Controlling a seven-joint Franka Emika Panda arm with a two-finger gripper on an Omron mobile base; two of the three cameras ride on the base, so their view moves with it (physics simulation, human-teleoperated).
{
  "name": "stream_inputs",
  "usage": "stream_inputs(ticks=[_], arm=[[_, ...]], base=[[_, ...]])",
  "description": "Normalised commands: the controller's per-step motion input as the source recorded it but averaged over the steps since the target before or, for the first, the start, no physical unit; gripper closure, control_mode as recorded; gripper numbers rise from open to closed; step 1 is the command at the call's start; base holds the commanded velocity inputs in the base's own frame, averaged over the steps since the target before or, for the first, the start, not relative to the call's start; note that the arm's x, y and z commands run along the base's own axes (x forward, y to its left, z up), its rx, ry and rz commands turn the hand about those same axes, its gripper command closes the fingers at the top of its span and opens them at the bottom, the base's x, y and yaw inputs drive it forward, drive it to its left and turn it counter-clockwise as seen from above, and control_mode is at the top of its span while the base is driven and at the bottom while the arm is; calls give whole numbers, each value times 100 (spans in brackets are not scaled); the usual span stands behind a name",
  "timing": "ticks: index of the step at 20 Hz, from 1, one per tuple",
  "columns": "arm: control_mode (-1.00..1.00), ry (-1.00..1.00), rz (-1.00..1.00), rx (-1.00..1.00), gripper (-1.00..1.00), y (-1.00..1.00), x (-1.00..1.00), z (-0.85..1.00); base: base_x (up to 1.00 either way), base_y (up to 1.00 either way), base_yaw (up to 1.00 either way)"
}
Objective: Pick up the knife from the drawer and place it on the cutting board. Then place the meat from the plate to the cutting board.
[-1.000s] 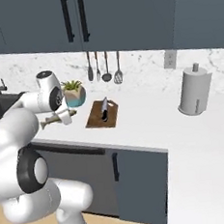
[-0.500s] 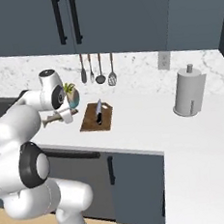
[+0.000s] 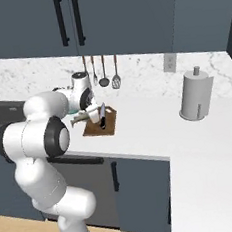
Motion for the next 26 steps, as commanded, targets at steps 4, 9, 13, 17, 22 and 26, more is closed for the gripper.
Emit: stream_inputs(ticks=[4,9,13,17,22,26], arm=[[-100,1,37,-3,100,-23,100,-61],[-100,0,46,0,100,4,83,-56],[-100,0,37,-2,100,16,94,-46],[-100,-4,24,-10,100,24,54,-13],[-100,-10,16,-15,100,40,2,0],[-100,-5,13,-18,100,50,10,-20]], base=[[0,0,0],[0,0,0],[0,0,0],[0,0,0],[0,0,0],[0,0,0]])
